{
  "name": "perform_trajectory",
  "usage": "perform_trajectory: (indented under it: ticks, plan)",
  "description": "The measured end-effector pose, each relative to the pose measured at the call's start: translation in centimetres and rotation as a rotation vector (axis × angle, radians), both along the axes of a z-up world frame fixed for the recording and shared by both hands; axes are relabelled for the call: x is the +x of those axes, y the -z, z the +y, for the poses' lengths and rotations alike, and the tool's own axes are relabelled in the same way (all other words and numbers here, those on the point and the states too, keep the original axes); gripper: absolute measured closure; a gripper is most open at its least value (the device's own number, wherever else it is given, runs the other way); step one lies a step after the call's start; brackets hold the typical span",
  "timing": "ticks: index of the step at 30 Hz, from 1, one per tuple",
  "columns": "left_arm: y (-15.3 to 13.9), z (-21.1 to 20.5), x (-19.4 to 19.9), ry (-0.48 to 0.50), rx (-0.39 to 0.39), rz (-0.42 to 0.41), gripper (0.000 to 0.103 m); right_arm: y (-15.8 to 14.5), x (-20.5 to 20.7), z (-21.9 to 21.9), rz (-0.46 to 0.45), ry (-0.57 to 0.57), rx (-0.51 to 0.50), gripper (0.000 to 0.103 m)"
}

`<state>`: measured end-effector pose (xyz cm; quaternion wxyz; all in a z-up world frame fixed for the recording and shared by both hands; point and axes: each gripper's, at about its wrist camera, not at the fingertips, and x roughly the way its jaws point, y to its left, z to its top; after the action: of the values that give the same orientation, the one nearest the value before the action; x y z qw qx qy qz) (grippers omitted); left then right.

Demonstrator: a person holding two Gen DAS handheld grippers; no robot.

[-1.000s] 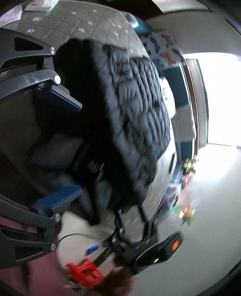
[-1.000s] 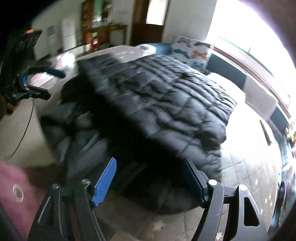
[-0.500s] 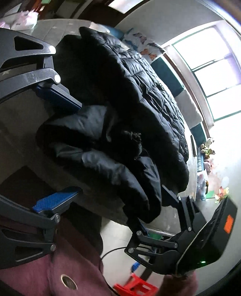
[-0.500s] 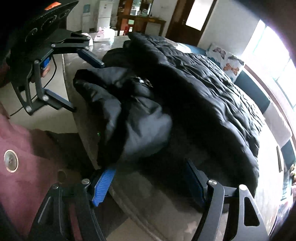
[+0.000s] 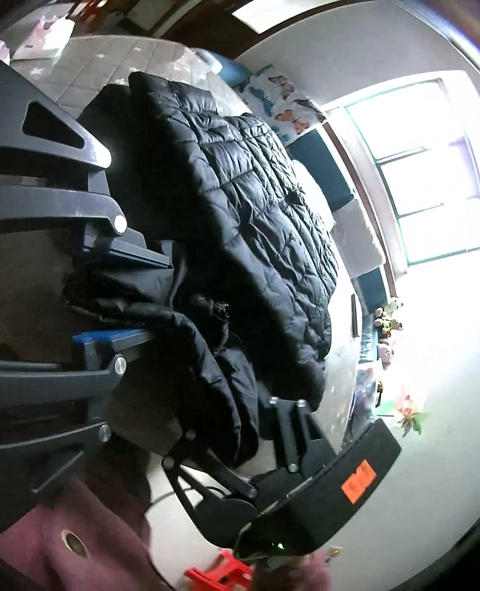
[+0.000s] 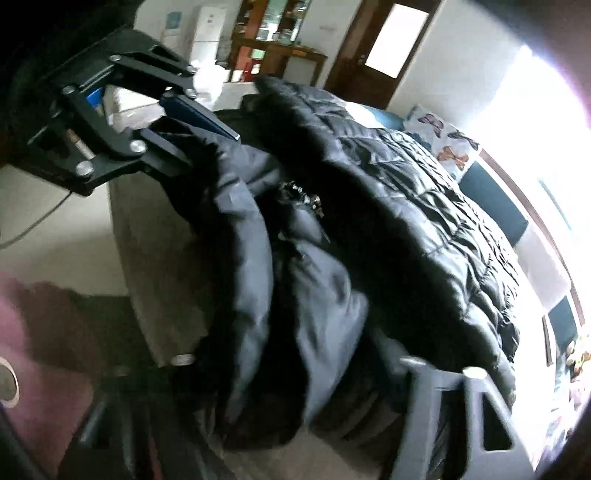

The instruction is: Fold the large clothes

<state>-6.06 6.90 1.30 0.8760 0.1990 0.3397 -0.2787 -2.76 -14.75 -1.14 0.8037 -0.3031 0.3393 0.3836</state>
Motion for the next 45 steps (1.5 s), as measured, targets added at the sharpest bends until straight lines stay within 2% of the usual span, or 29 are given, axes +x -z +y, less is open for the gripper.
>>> perform_trajectory:
  ticks: [2, 4, 7, 8, 9, 13, 20, 23, 25, 26, 27, 30, 33, 39, 45]
  plan:
    - [-0.7, 0.4, 0.4, -0.012, -0.034, 0.008, 0.066, -0.7, 0.8, -0.2, 0.037, 0.036, 0.027, 0.067]
    - [-1.4, 1.1, 0.4, -0.030, -0.065, 0.003, 0.055, -2.1, 1.8, -0.9, 0.061, 0.082, 0.083, 0.074]
    - [-2.4, 3.0, -0.7, -0.063, -0.099, -0.054, 0.030, -4.3, 3.3, -1.8, 0.105, 0.138, 0.177, 0.077]
    - [-2.7, 3.8, -1.1, -0.090, -0.101, -0.084, 0.017, -4.9, 3.7, -1.9, 0.107, 0.148, 0.195, 0.078]
    - [-2.8, 4.4, -1.5, -0.106, -0.102, -0.102, 0.013, -5.6, 4.2, -2.2, 0.109, 0.160, 0.217, 0.078]
    - [-2.4, 7.2, -1.9, -0.178, -0.076, -0.119, 0.012, -7.1, 5.8, -2.6, 0.125, 0.181, 0.275, 0.079]
    - [0.3, 7.3, 0.9, -0.217, 0.098, -0.195, 0.012, -8.5, 7.9, -2.5, 0.123, 0.215, 0.323, 0.080]
    - [1.5, 7.0, 3.0, -0.215, 0.142, -0.214, 0.012, -8.5, 8.0, -2.6, 0.124, 0.218, 0.322, 0.080]
    - [2.2, 6.7, 3.4, -0.195, 0.177, -0.242, 0.020, -8.5, 8.1, -2.7, 0.125, 0.218, 0.323, 0.080]
    - [2.6, 6.4, 3.5, -0.188, 0.192, -0.257, 0.032, -8.5, 8.0, -2.7, 0.124, 0.220, 0.325, 0.080]
    - [2.7, 6.2, 3.2, -0.187, 0.204, -0.265, 0.036, -8.6, 8.1, -2.8, 0.125, 0.221, 0.327, 0.080]
    - [2.4, 6.2, 2.4, -0.198, 0.189, -0.270, 0.050, -8.5, 7.5, -2.9, 0.111, 0.226, 0.328, 0.082]
    - [1.7, 6.9, 1.2, -0.211, 0.129, -0.263, 0.057, -8.6, 6.0, -3.0, 0.087, 0.223, 0.325, 0.084]
    - [0.8, 6.8, -1.5, -0.199, 0.080, -0.258, 0.060, -9.4, 3.2, -3.7, 0.045, 0.209, 0.322, 0.085]
    - [-0.9, 6.7, -8.6, -0.181, 0.053, -0.232, 0.060, -11.0, -0.9, -4.9, 0.045, 0.146, 0.319, 0.085]
